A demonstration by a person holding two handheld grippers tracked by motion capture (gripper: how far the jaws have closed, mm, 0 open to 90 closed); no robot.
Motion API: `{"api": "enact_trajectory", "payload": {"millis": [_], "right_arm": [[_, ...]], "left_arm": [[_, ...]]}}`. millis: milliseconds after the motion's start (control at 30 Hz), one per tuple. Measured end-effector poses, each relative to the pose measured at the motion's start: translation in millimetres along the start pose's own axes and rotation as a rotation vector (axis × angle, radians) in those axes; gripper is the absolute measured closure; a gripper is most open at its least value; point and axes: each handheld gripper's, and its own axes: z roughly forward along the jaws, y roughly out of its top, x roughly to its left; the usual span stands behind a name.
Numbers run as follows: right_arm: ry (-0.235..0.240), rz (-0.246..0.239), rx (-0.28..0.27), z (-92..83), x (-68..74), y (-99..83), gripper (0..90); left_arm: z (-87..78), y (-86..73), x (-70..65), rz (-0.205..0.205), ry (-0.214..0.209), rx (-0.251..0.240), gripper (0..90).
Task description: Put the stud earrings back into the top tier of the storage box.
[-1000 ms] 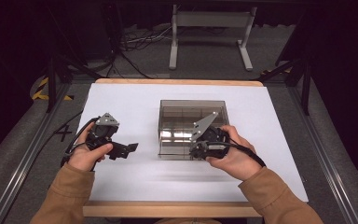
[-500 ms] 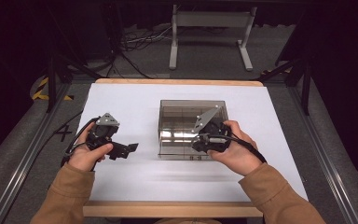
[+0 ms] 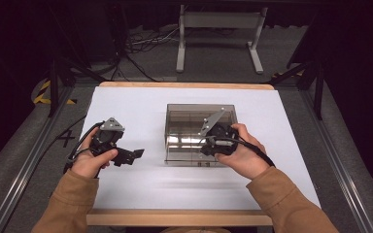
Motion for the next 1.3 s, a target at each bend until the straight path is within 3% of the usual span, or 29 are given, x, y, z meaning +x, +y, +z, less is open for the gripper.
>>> {"api": "enact_trajectory", "payload": {"millis": [567,1300], "right_arm": [[0.014,0.039,0.074,18.8,-10.9,-6.0,86.3],[0.038,0.035,0.095,28.5,-10.5,-8.7,85.8]], "left_arm": [[-0.3,-0.1,0.1,-0.001,0.0,-0.001,2.2],[-0.2,-0.2,0.0,-0.002,0.003,-0.005,2.2]]}}
